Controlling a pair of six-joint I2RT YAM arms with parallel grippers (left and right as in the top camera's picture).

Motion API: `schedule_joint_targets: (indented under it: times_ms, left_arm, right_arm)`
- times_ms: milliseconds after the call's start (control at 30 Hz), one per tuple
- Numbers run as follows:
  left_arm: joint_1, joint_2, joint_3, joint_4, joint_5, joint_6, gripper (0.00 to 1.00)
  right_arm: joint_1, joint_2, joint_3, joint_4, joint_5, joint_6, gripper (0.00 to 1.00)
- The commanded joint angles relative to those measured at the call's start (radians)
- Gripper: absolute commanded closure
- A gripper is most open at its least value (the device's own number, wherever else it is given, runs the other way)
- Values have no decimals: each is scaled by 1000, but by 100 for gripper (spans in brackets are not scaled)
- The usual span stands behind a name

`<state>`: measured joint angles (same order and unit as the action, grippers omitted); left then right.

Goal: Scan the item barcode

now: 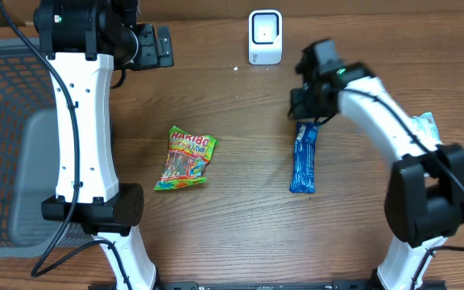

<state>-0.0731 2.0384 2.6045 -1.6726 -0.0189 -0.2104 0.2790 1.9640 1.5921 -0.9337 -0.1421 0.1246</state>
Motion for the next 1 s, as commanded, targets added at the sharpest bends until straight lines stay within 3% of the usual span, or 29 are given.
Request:
schedule_joint_targets:
  times_ms: [0, 167, 467, 967]
  left_arm:
    - [-6, 12, 1, 2, 9, -14, 0]
    - [-6, 12, 1, 2, 9, -14, 0]
    - [-6, 12, 1, 2, 9, -14, 0]
    - [-6, 12, 1, 2, 9, -14, 0]
  right_arm:
    - [-69, -39, 28, -70, -154, 2, 71]
    - [-90, -24, -55, -32, -332, -73, 96]
    - [-79, -23, -200, 101, -405, -69, 96]
    - [-85, -11, -281, 206, -232, -69, 96]
